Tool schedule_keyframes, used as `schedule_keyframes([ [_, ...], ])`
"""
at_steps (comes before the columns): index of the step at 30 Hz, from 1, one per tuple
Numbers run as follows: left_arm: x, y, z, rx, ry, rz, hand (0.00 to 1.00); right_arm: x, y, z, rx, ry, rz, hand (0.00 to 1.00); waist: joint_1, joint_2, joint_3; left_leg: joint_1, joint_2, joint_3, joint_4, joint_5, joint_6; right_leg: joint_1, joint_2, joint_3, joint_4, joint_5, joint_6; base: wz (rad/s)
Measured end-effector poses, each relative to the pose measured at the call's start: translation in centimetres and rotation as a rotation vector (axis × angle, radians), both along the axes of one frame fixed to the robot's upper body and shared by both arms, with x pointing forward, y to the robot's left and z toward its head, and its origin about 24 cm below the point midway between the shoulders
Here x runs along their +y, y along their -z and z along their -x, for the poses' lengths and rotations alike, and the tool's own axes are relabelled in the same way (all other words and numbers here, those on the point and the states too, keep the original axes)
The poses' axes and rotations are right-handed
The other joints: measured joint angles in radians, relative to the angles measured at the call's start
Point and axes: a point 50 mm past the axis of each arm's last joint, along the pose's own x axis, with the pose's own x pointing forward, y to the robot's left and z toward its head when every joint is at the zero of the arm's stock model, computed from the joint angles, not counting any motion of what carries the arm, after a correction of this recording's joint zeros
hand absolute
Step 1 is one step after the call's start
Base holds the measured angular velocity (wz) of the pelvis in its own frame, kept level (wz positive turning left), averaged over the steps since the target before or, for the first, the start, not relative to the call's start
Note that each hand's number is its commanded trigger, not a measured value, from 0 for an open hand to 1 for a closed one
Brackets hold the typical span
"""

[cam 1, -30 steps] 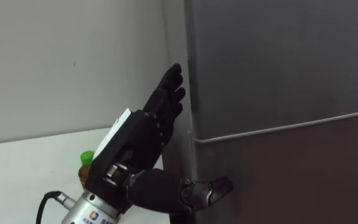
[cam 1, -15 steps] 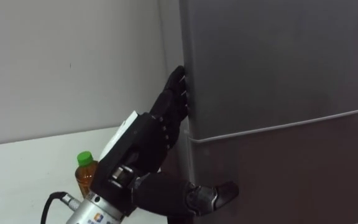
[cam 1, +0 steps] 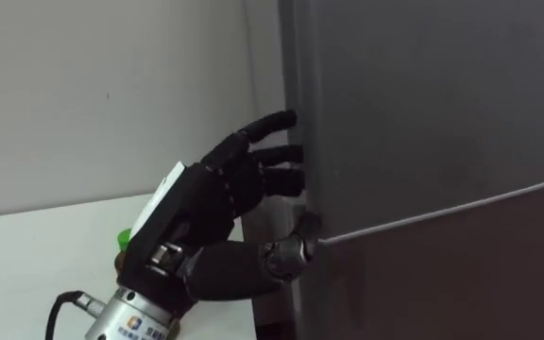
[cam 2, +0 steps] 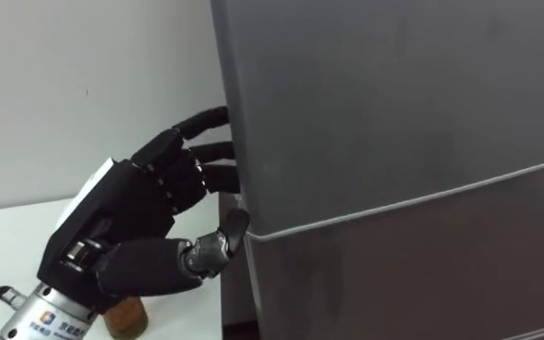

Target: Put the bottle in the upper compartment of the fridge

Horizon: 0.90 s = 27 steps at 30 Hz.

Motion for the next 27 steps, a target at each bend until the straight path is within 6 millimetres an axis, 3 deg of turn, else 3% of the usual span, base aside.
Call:
schedule_keyframes([
  [2, -0.15, 0.03, 0.04, 0.0, 0.012, -0.005, 0.71, 0.01, 0.0, 0.0, 0.0, 0.0, 0.0, 0.0, 0.001, -0.001, 0.0016, 0.0, 0.0, 0.0, 0.0, 0.0, 0.0, 0.0, 0.0, 0.001, 0.0, 0.0, 0.0, 0.0],
  [6, -0.34, 0.08, 0.12, -0.002, 0.035, -0.017, 0.42, 0.01, 0.0, -0.03, 0.0, -0.001, 0.0, 0.0, 0.001, -0.001, 0.0025, -0.003, 0.0, -0.001, -0.002, 0.0, 0.0, 0.0, 0.0, 0.001, 0.0, 0.0, 0.0, 0.0],
  [8, -0.37, 0.08, 0.13, -0.003, 0.04, -0.018, 0.02, 0.01, 0.0, -0.03, 0.0, 0.0, 0.0, 0.0, 0.001, 0.0, 0.0027, -0.004, 0.0, -0.001, 0.0, 0.0, 0.0, -0.001, 0.0, 0.001, 0.0, 0.0, 0.0, 0.0],
  [27, -0.55, 0.15, 0.22, -0.004, 0.077, -0.034, 0.0, 0.0, -0.01, -0.03, -0.001, 0.0, -0.002, 0.0, 0.0, 0.002, 0.0011, -0.002, 0.0, 0.003, 0.003, 0.0, 0.0, -0.004, 0.0, 0.002, 0.001, 0.0, 0.0, 0.0],
])
